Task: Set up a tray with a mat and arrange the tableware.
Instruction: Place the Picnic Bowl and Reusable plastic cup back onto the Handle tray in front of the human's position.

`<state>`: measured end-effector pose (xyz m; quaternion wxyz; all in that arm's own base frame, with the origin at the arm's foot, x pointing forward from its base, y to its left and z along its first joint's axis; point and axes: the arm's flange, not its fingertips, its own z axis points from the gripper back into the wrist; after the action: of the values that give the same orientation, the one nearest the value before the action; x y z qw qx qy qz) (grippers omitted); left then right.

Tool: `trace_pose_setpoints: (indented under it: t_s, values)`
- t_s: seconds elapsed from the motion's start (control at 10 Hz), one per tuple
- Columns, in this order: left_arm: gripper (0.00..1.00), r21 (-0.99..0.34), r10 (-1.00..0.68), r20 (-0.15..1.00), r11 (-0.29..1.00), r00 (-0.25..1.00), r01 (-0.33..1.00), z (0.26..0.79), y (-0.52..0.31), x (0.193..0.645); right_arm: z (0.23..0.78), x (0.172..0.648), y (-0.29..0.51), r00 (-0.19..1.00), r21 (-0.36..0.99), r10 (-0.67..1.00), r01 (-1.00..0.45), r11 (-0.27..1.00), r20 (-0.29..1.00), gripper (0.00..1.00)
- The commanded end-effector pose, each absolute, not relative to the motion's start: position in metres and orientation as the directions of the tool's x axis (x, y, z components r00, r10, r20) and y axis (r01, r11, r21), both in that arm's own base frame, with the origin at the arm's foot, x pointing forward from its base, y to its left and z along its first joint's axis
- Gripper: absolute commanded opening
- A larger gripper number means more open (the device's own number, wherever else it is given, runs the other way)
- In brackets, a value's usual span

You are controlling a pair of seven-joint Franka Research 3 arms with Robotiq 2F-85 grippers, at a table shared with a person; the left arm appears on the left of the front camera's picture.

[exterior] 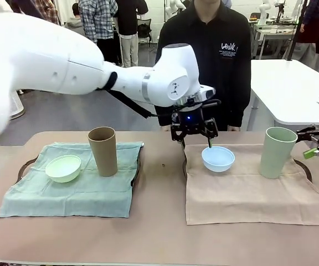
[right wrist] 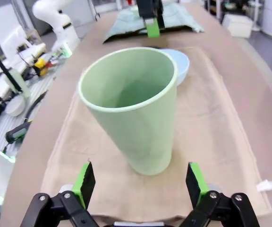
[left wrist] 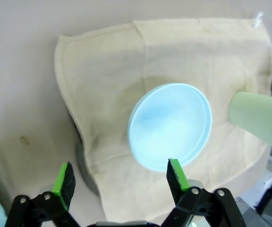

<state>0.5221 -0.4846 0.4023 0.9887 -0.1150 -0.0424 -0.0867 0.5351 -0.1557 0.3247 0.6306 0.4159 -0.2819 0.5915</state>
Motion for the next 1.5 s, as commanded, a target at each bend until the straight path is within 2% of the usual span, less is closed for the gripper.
trace_pose_setpoints:
  t_s: [0.0,0.2,0.3,0.5,0.6,0.7,0.9,1.0,1.1,1.2,1.4]
  values:
    - [1.0,-0.195,-0.141,0.18,0.965,0.973,0.176,0.431,-0.442,0.491,0.361,0.514,-0.141,0.281,0.29,0.609,-0.953,0.088,0.742,1.0]
    - [1.0,-0.121,-0.104,0.238,0.983,0.966,0.135,0.459,-0.411,0.48,0.415,0.514,-0.119,0.504,0.426,0.596,-0.86,0.28,0.625,1.0]
    - [1.0,-0.101,-0.082,0.249,0.989,0.965,0.11,0.473,-0.396,0.477,0.443,0.518,-0.108,0.586,0.437,0.583,-0.81,0.392,0.563,1.0]
    - [1.0,-0.047,-0.033,0.289,0.998,0.957,0.049,0.503,-0.364,0.464,0.497,0.513,-0.088,0.695,0.396,0.594,-0.719,0.571,0.405,1.0]
    - [1.0,-0.006,-0.004,0.316,1.0,0.949,0.006,0.525,-0.346,0.452,0.522,0.504,-0.08,0.782,0.329,0.57,-0.623,0.709,0.251,1.0]
    - [1.0,0.022,0.026,0.337,0.999,0.941,-0.036,0.544,-0.33,0.443,0.548,0.49,-0.072,0.822,0.283,0.543,-0.57,0.771,0.175,1.0]
    - [1.0,0.038,0.088,0.363,0.993,0.928,-0.109,0.577,-0.298,0.422,0.58,0.464,-0.058,0.86,0.22,0.505,-0.509,0.832,0.077,1.0]
    - [1.0,0.019,0.102,0.361,0.993,0.927,-0.116,0.591,-0.282,0.41,0.584,0.456,-0.054,0.861,0.234,0.505,-0.506,0.83,0.068,1.0]
    - [1.0,-0.013,0.113,0.368,0.993,0.923,-0.117,0.597,-0.27,0.397,0.583,0.449,-0.06,0.811,0.289,0.57,-0.581,0.761,0.128,1.0]
    - [1.0,0.027,0.071,0.357,0.996,0.931,-0.086,0.591,-0.294,0.424,0.588,0.46,-0.063,0.861,0.187,0.498,-0.509,0.84,0.108,1.0]
    - [1.0,0.027,0.071,0.357,0.996,0.931,-0.086,0.591,-0.294,0.424,0.588,0.46,-0.063,0.861,0.187,0.498,-0.509,0.84,0.108,1.0]
